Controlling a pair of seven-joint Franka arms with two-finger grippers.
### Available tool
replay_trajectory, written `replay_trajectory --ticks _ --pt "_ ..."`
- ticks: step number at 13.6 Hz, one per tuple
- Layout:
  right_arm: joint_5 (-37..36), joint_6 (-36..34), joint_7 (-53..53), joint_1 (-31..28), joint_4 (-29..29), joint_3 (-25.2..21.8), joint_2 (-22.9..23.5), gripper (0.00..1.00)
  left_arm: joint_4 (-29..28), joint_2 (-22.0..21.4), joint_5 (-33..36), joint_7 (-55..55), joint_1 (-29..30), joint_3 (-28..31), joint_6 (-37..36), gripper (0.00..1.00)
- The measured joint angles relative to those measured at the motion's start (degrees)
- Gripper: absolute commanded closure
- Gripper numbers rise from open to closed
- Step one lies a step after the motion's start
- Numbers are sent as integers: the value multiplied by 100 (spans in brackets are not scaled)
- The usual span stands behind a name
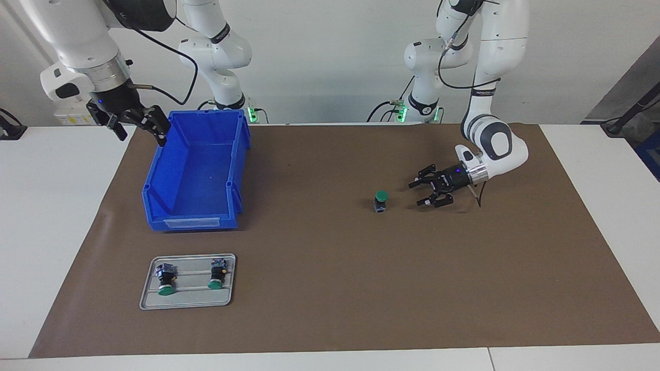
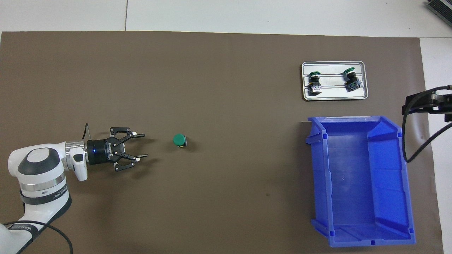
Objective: Place and press button with both arms
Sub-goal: 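Lower the left gripper onto the green cap and press it down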
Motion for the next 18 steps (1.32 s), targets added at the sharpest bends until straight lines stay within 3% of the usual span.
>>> replay_trajectory --ticks 4,8,12,14,16,17,18 --pt "0 0 0 0 -3 0 0 0 408 -19 796 -1117 10 -3 0 29" --pt "0 0 0 0 -11 0 0 0 883 -341 1699 -3203 -91 -36 1 30" --pt "0 0 -1 0 -17 0 0 0 1169 -884 2583 -5516 -676 -74 244 42" --pt "0 0 -1 0 -17 -1 0 0 1175 -1024 2908 -6293 -991 -88 546 57" --pt "0 0 -1 -2 -17 -1 0 0 1223 -1067 3289 -7001 -1284 -97 746 94" --pt "0 0 -1 -2 -17 -1 0 0 1267 -1067 3566 -7376 -1426 -102 819 100" --pt "0 0 -1 -2 -18 -1 0 0 1307 -1066 3854 -7769 -1581 -107 919 100"
